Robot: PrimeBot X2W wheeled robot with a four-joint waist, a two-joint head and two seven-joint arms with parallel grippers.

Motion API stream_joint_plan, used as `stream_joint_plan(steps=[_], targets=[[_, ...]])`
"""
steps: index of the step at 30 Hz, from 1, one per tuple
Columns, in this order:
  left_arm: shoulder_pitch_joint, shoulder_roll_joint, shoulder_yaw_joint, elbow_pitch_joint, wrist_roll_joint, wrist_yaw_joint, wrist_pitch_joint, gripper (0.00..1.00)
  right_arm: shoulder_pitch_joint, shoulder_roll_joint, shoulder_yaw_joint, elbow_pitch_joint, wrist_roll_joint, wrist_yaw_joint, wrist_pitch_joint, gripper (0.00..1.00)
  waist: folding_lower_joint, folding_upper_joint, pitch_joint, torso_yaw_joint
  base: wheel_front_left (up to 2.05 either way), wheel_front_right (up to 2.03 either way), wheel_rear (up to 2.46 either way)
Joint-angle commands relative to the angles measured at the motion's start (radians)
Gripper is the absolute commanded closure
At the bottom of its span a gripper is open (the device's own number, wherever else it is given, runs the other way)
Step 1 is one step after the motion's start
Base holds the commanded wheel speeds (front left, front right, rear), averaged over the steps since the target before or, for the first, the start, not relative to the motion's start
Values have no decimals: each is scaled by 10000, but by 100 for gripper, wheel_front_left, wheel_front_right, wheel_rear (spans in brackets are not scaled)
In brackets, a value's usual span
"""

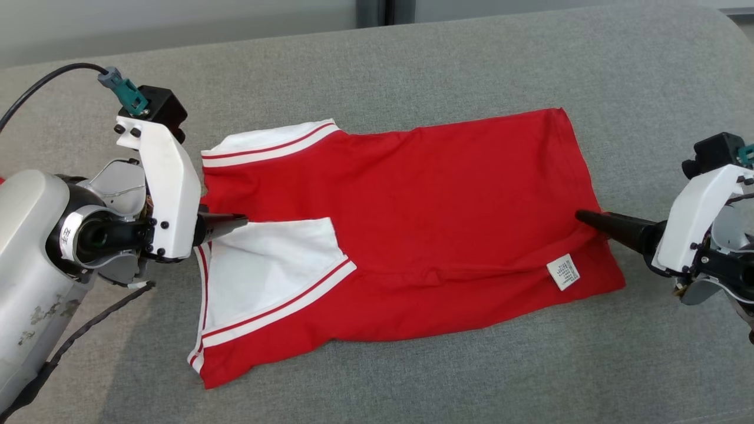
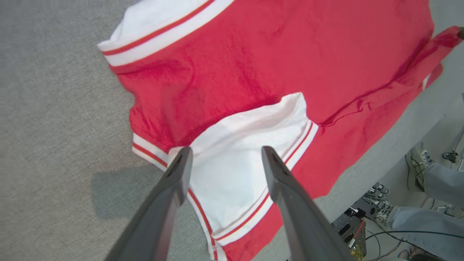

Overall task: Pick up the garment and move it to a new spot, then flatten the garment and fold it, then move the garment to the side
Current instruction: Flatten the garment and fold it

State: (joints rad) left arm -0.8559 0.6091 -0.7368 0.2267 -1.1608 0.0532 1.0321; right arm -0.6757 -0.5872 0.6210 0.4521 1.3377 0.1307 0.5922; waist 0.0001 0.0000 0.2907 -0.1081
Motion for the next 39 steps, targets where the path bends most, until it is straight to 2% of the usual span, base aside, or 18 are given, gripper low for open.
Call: stream_joint_plan(steps=[1, 4, 7, 8, 12, 18, 21, 23, 28, 31, 35, 39], targets=[[15, 24, 73, 166, 91, -142, -239, 0, 239, 16, -221, -112, -102, 2, -328, 0, -1, 0, -262, 56, 0, 0, 0], [176, 73, 241, 193, 298, -350, -971, 0, 555, 17, -663, -478, -239, 2, -1150, 0, -1, 0, -615, 100, 0, 0, 0], [541, 155, 404, 70, 689, -488, -2117, 0, 999, 10, -1208, -794, -729, 3, -2515, 0, -1, 0, -998, 154, 0, 0, 0], [541, 155, 404, 70, 689, -488, -2117, 0, 999, 10, -1208, -794, -729, 3, -2515, 0, -1, 0, -998, 154, 0, 0, 0], [1112, 382, 763, -366, 1289, -320, -3801, 0, 1691, 200, -1853, -1234, -1419, 2, -4254, 0, -1, 0, -1416, 251, 0, 0, 0], [2646, 444, 1381, -1418, 2011, 629, -6398, 0, 3073, 472, -2829, -1817, -2775, 2, -6293, 0, -1, 0, -1883, 456, 0, 0, 0], [3539, 467, 1637, -2011, 2527, 1348, -7678, 0, 3838, 726, -3464, -2071, -3567, 2, -7066, 0, -1, 0, -2036, 554, 0, 0, 0], [4114, 695, 1620, -2318, 3336, 2003, -8534, 0, 4404, 860, -3804, -2295, -4222, 2, -7419, 0, -1, 0, -2127, 593, 0, 0, 0], [5717, 118, 1861, -3092, 3965, 3494, -10398, 0, 5745, 1587, -4822, -2601, -5273, 2, -7910, 0, -1, 0, -2250, 721, 0, 0, 0], [6627, -311, 2028, -3161, 4136, 4093, -11490, 0, 6406, 2034, -5306, -2794, -5893, 2, -8065, 0, -1, 0, -2290, 783, 0, 0, 0], [7477, -877, 2229, -3223, 4245, 4420, -12570, 0, 7150, 2587, -5809, -3074, -6642, 2, -8185, 0, -1, 0, -2321, 861, 0, 0, 0], [7841, -1245, 2279, -3095, 4440, 4263, -12857, 0, 7437, 2995, -5996, -3331, -7098, 2, -7943, 0, -1, 0, -2288, 878, 0, 0, 0]])
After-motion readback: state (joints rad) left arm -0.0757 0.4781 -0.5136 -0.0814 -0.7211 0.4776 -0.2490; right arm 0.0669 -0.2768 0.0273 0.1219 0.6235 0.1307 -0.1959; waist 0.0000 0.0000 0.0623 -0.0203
